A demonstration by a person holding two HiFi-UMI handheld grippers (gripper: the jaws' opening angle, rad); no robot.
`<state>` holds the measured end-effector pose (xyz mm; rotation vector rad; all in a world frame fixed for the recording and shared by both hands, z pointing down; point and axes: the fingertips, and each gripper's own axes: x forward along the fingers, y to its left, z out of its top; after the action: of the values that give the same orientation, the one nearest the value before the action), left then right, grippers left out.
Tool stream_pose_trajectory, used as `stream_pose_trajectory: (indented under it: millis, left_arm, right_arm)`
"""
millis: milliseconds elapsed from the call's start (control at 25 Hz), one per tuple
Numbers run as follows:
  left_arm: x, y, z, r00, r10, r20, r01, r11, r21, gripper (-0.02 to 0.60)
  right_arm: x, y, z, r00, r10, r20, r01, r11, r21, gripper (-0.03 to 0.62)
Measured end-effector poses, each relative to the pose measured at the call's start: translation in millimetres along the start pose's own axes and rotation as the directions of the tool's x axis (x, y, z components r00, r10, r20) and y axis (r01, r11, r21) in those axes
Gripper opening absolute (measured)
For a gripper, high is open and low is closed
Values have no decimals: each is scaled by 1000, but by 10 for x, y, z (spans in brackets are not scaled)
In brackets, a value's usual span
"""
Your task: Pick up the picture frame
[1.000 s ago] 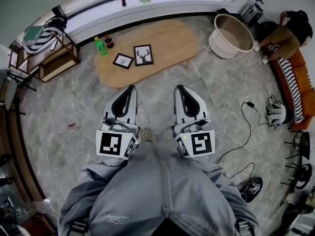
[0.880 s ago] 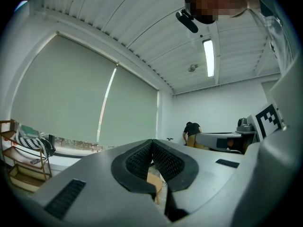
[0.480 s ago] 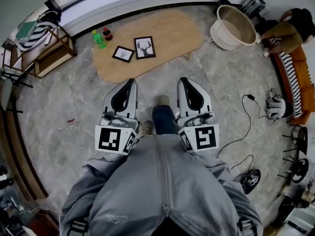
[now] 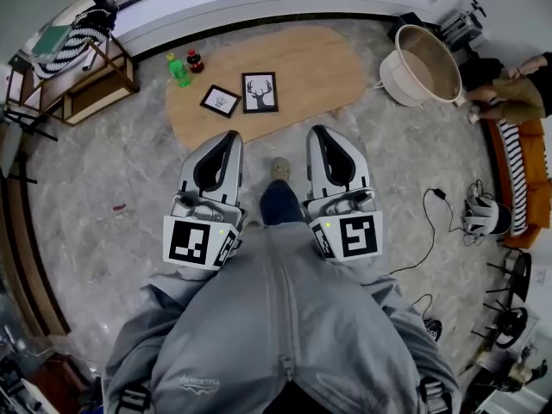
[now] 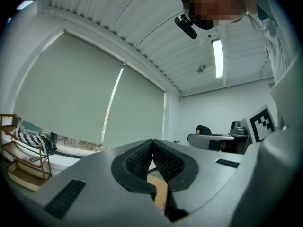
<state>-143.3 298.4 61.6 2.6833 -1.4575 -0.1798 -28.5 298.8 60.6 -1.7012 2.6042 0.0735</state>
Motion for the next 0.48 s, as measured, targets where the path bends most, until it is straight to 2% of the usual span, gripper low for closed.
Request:
stream_pose_trajectory:
  millis: [480]
  left_arm:
    - [1862, 768, -196, 984, 172, -43, -171, 985, 21, 18]
  right_arm:
    - [1871, -1133, -461, 977, 201, -70, -198, 979, 53, 34]
